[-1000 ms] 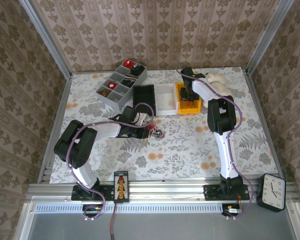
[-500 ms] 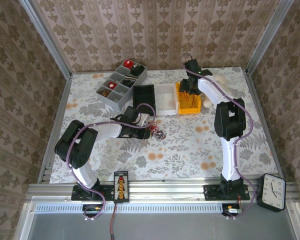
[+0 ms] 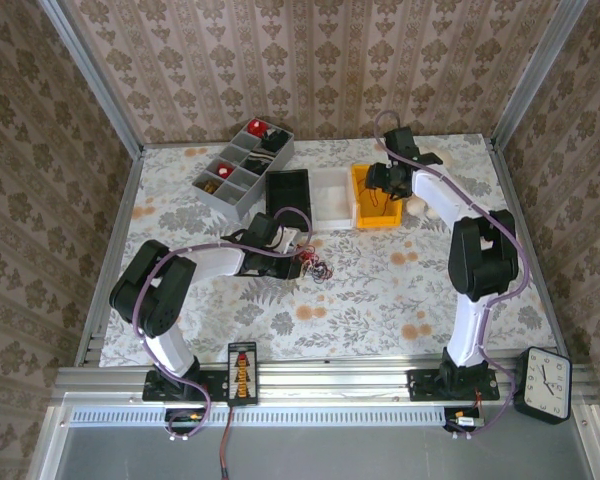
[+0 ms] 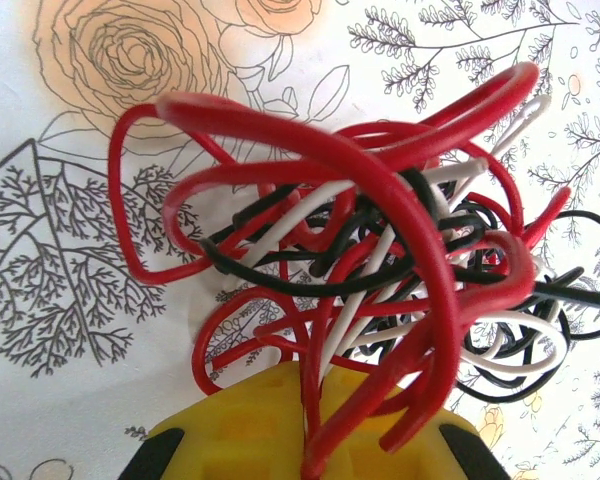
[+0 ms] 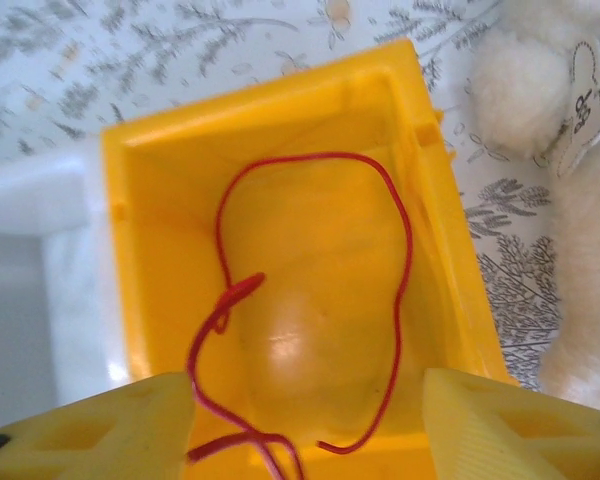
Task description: Untangle the cables
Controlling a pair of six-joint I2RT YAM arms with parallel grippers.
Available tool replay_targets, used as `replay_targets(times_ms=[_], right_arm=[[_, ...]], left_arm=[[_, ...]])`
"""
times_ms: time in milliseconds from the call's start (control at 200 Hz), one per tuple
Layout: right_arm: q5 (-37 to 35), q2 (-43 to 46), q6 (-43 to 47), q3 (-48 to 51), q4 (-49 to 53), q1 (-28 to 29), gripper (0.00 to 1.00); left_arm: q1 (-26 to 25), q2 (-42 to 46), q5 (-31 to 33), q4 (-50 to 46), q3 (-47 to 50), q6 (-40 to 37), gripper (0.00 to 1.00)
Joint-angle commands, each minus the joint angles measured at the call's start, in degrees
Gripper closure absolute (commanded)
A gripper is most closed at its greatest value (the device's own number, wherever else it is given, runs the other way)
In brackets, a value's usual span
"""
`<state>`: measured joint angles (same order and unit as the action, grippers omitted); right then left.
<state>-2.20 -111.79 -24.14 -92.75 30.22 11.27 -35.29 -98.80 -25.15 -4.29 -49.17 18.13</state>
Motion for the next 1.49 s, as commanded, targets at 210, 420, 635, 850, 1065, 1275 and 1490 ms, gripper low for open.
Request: replay_targets(times_ms=[210,420,635,850,1065,1275,1490], right_arm=[[3.40,0.09,-0.23,0.87,-2.67,0.11,0.69],[3.19,0.29,-0.62,1.50,-3.62,0.54,0.69],[2.16,10.55,0.33,12.58,-10.61,2.12,0.65],[18.98,19.19,3.39,25.48,-15.96,8.47,0.56],[30.61,13.43,6.27,25.40,-14.15,16.58,0.50],[31.19,8.70,7.86,22.65,-11.27,18.40,0.48],[29.14,6.30,11.09,21.27,-8.27,19.14,0.47]], left_arm=[[-0.40,0.28,-0.73,-0.53,-0.49,-1.26,1.00],[-0.40,0.37,-0.36,-0.71,-0.40,-1.34,1.00],[-0.40,1.62,-1.74,1.11,1.18,-2.36,1.00],[-0.53,3.98,-4.28,5.39,4.43,-4.35,1.00],[-0.57,5.45,-6.28,0.07,2.65,-10.79,0.60],[3.12,8.42,-1.84,-7.55,0.52,-12.24,0.42],[7.78,13.17,-2.41,-7.17,4.01,-8.69,0.42]])
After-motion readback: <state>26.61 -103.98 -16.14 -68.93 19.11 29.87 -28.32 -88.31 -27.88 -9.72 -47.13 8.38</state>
